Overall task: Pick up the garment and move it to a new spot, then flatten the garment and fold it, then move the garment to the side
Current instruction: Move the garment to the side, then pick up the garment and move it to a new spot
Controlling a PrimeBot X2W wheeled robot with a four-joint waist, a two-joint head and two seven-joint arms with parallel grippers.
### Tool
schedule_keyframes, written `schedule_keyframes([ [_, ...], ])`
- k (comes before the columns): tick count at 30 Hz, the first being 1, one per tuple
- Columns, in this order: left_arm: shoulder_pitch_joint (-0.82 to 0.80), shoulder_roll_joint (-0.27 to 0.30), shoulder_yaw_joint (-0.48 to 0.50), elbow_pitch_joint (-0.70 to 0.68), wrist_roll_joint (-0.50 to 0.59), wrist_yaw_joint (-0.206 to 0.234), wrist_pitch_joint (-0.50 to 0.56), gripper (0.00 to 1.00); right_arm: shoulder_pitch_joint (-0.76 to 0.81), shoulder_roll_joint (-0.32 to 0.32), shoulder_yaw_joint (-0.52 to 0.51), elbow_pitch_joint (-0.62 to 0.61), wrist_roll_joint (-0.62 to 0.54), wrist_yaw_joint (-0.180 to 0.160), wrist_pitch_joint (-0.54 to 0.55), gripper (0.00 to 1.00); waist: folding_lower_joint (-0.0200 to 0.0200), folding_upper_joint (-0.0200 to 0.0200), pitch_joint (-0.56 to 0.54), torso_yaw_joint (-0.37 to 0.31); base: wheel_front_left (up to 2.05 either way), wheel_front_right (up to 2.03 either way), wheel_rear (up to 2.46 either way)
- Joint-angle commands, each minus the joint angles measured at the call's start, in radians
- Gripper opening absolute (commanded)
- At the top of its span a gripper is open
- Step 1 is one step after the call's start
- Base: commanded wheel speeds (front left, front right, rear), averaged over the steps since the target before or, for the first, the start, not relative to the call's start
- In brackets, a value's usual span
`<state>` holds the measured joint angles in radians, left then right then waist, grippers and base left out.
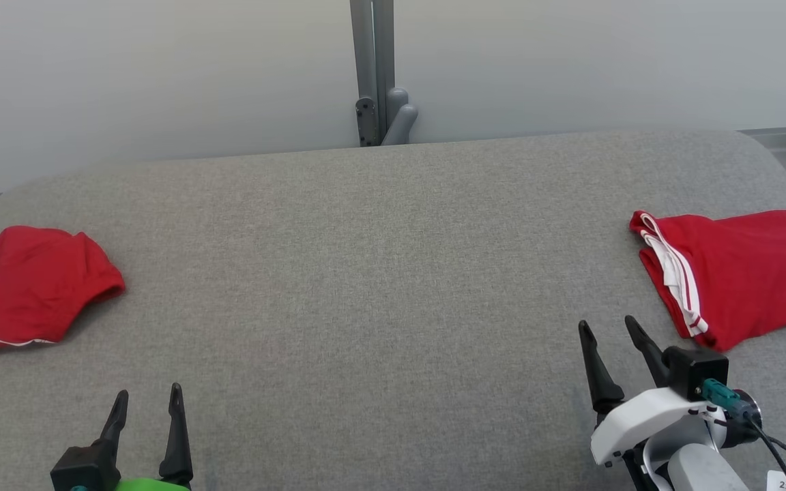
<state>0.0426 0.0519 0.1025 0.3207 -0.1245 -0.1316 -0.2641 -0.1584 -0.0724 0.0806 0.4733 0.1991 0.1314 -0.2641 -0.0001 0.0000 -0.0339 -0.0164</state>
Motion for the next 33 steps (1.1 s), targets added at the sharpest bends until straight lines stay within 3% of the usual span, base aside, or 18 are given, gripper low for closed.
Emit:
schedule_keyframes([
  [1,0.013,-0.001,0.003,0.0,-0.009,0.002,0.0,1.0,0.014,0.002,0.002,-0.007,-0.001,-0.002,0.0,1.0,0.0001,0.0,-0.008,-0.004,0.0,0.0,0.0],
  [14,-0.017,0.0,-0.037,0.002,-0.066,0.014,0.0,1.0,0.045,0.003,-0.013,-0.035,0.015,-0.002,0.0,1.0,0.0001,0.0,0.017,0.033,0.0,0.0,0.0],
  [23,-0.026,0.001,-0.024,-0.013,-0.085,0.032,0.0,1.0,0.04,0.007,-0.001,-0.057,0.01,-0.002,0.0,1.0,0.0001,0.0,0.048,0.195,0.0,0.0,0.0],
  [33,-0.023,0.0,0.029,-0.001,-0.097,0.058,0.0,1.0,-0.002,0.008,0.089,-0.072,0.004,-0.002,0.0,1.0,0.0001,0.0,0.072,0.378,0.0,0.0,0.0],
])
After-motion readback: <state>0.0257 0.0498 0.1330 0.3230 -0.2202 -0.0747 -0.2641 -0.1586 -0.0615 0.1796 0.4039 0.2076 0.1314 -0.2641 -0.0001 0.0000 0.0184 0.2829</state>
